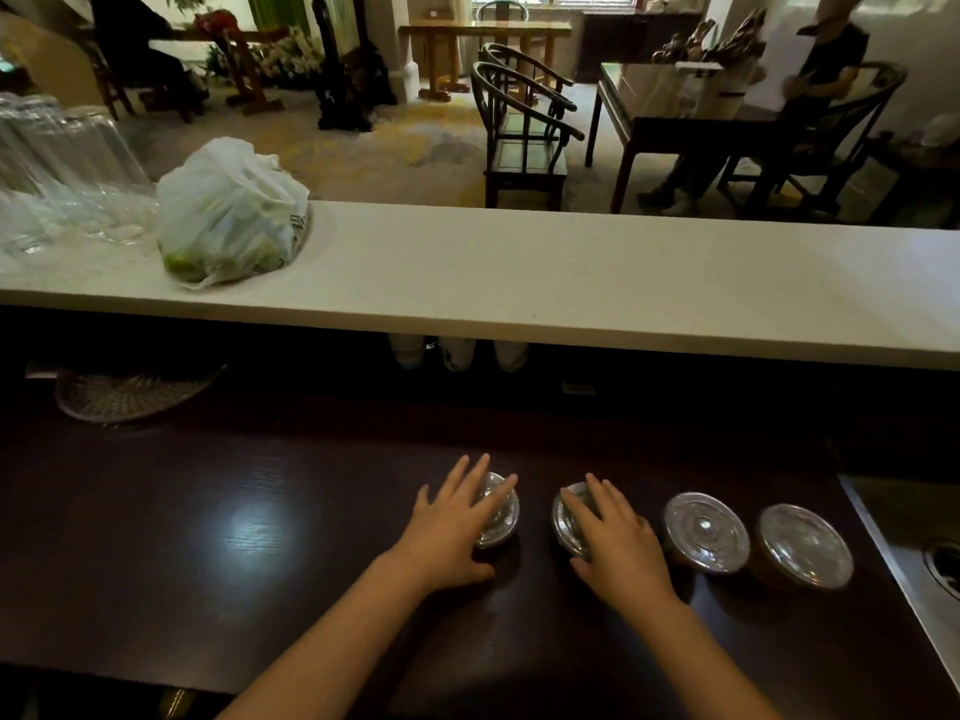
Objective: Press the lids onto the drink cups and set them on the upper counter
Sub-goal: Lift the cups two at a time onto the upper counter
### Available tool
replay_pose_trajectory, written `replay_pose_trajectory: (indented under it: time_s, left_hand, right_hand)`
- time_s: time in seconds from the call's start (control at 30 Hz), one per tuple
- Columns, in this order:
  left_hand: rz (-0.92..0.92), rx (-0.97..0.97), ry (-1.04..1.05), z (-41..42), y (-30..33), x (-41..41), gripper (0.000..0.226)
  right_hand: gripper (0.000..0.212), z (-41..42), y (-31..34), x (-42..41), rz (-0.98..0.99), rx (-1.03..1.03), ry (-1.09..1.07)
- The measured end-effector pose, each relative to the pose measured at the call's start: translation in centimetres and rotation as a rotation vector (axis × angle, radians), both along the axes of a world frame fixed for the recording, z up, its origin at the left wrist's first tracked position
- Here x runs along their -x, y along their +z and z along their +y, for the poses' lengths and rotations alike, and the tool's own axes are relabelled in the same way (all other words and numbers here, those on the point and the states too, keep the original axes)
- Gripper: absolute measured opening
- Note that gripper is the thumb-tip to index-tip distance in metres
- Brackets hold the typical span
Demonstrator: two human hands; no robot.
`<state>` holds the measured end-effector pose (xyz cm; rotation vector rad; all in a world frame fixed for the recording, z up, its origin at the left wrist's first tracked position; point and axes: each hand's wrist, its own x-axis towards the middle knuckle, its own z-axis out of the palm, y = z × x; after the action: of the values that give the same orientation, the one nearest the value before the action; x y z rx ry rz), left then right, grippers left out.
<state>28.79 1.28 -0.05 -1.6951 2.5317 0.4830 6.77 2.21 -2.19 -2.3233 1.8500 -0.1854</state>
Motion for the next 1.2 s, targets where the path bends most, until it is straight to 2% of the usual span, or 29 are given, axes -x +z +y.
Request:
replay_pose_trajectory:
  time_s: [0.1,0.27,0.43,0.67,0.87,1.03,1.2]
  left_hand:
    - [-0.049,0.000,-0.025,-0.2,-1.0,0.5,0.095]
    - [0.044,0.106,0.017,-0.6,-2.3,0.7,0.073]
    - [0.089,0.108,0.047,-0.7,-2.5,1.0,0.075]
    - [0.194,0.157,0.069,0.0,-2.6,0.9,0.071]
    - [0.300,0.217,0.099,-0.1,-1.4,1.2,0.070]
    - [0.382,0.275,0.086,-1.7,2.0,1.2,0.075]
    - [0.440,0.416,0.049,-4.0,10.2,0.9,0.074]
  right_hand:
    - [0.088,-0.1,-1.4,0.5,0.029,0.064,0.017]
    - [0.085,0.0,-2.0,0.5,-0.016,0.145,0.019]
    - [0.081,0.3,-2.2,0.8,-0.097,0.159,0.027]
    - [0.062,0.3,-3.4,1.6,-0.190,0.289,0.105]
    - [0.063,0.7,-4.0,1.9,-0.249,0.402,0.114]
    - [0.042,-0.4,-0.6,1.5,-0.351,0.520,0.145]
    - [0.035,-2.9,7.9,0.9,-0.439,0.726,0.206]
